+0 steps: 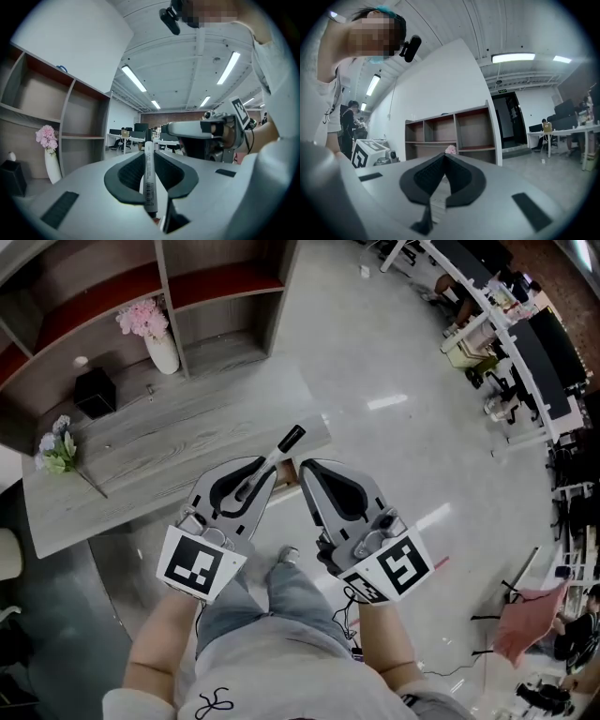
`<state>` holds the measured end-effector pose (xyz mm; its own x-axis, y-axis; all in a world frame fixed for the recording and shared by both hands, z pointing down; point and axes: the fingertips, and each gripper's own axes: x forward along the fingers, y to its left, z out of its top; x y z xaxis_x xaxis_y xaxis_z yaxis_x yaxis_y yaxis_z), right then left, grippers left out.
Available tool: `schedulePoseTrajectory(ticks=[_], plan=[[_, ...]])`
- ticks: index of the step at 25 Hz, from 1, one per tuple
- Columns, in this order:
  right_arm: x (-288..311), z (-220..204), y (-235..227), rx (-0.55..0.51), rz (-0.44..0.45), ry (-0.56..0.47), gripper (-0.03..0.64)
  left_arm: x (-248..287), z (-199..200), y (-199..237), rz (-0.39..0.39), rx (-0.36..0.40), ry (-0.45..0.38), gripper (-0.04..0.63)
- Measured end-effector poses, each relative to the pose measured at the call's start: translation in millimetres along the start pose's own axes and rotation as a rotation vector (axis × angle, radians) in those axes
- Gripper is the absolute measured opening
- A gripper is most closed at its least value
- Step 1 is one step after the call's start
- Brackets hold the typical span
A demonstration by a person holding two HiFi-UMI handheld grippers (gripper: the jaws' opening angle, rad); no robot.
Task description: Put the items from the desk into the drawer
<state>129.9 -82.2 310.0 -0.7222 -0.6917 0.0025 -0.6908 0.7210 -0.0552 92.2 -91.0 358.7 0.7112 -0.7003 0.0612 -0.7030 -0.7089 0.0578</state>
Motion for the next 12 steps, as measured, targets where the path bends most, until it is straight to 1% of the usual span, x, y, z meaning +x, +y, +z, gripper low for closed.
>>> schedulePoseTrajectory(ticks=[4, 6, 9, 12], plan=[[-9, -15, -15, 0.015, 0.036, 0.017, 0.008, 16, -35, -7, 0.043, 0.009, 0.041, 0.071], [-12, -21, -21, 0.024, 0.052, 0.022, 0.008, 23, -55, -8, 0.065, 0.028, 0.066, 0.071], [-17, -33, -27, 0.04, 0.073, 0.031, 0.008, 33, -90, -10, 0.081, 0.057, 0.128, 0.071], [-22, -47, -32, 0.055, 0.081, 0.043, 0.008, 43, -126, -13, 0.078, 0.082, 0.194, 0.071]])
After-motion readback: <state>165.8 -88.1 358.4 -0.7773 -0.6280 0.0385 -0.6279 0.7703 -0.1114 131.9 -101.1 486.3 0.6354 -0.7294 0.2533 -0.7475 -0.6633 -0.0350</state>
